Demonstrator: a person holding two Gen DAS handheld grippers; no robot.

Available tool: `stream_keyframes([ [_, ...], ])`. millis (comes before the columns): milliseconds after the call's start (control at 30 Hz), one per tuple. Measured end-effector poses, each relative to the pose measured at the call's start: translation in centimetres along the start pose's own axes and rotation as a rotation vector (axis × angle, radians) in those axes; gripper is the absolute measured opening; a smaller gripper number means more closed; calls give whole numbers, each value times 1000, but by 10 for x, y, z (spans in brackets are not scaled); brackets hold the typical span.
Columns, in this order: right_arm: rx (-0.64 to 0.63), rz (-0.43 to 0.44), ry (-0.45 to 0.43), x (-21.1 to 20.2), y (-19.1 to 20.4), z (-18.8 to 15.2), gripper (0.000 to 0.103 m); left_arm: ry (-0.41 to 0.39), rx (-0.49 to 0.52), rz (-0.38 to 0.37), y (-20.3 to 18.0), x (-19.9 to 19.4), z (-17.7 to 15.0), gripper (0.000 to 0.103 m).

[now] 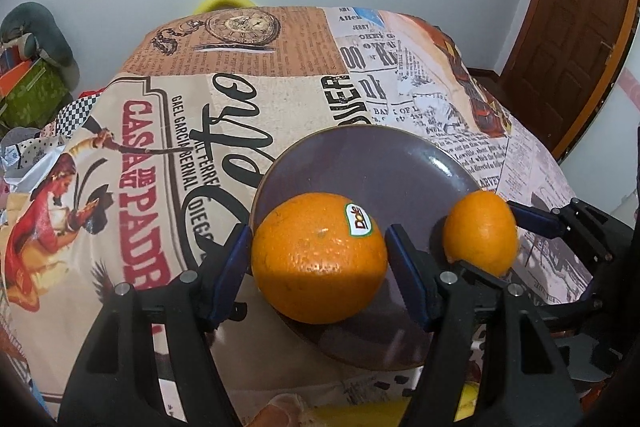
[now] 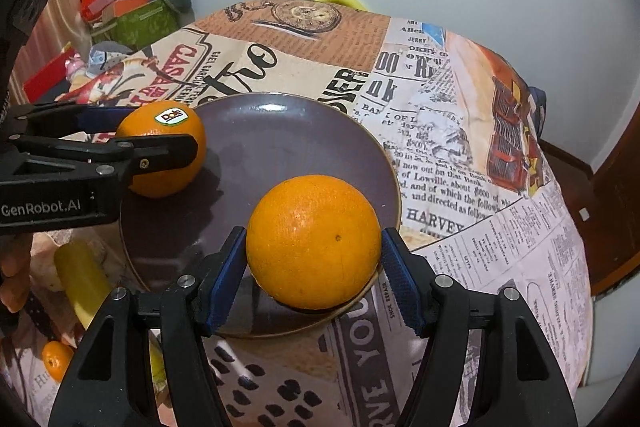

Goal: Organize fruits
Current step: 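Carry both large oranges onto the purple plate and open both tools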

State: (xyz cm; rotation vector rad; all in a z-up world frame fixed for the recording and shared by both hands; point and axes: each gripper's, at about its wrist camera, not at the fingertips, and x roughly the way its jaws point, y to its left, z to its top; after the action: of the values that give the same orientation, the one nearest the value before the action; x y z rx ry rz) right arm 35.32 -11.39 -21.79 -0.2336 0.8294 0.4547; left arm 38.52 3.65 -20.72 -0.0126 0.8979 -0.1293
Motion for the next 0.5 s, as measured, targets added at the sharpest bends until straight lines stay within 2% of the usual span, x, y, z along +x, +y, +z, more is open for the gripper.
stream_keyframes([
  [133,1,-9,-42,-16,0,0,75,-33,-10,-4,1,-16,-2,68],
  [300,17,-17,-77,-39,-1,-1,75,-81,-16,-2,2,-48,-3,70],
  [500,38,-32,-114,-78,-4,-13,75,-101,1,20,-4,-82,-16,70],
])
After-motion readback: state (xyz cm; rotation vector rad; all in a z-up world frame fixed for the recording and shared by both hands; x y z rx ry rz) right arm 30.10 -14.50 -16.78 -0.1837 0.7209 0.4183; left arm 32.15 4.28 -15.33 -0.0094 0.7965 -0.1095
